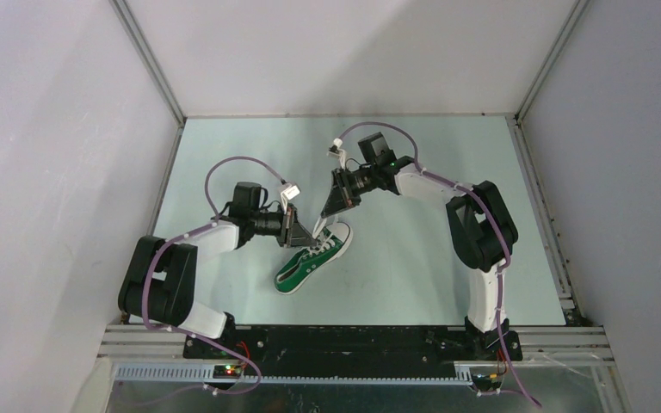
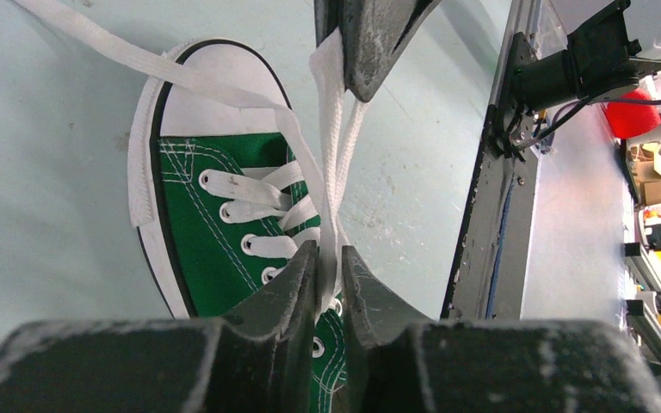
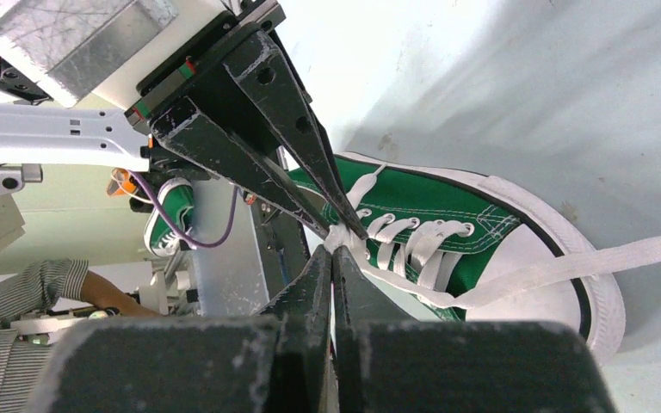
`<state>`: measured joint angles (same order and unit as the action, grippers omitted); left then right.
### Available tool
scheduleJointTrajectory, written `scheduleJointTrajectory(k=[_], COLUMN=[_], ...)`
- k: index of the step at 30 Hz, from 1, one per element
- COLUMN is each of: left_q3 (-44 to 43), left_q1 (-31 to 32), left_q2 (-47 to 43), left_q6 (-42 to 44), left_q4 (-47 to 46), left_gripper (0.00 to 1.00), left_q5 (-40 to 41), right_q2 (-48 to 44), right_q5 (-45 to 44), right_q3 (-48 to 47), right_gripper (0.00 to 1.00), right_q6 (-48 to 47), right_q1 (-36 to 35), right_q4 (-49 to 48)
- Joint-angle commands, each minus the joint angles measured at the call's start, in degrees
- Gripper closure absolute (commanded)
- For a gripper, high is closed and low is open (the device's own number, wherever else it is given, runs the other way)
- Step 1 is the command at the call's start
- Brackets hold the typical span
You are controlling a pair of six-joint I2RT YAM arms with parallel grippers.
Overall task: Tie the shoes
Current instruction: Wrap the shoelace around the shoelace.
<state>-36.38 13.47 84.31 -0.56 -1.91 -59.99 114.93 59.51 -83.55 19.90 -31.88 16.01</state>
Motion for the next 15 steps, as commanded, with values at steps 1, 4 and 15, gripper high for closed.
scheduleJointTrajectory(k=[1,4,15], left_q3=[-2.2,-2.4,-3.7], left_q1=[-0.4,-0.6,-1.4], left_q2=[-0.8,-1.3,-1.6], left_q6=[0.4,0.5,2.9], left_q4=[2.4,3.7,6.1], left_gripper=[0.79,0.78,0.77], left_q5=[0.8,1.7,2.0], right_q2=[-1.7,-1.5,-0.9], right_q5=[-0.3,0.0,0.4], right_q3=[-2.9,-2.9,-3.4], right_gripper=[1.00,1.00,1.00], right_q6=[-0.3,-0.2,-0.2], right_q1=[0.3,0.3,0.4], right_q4=[-0.8,-0.9,-0.9])
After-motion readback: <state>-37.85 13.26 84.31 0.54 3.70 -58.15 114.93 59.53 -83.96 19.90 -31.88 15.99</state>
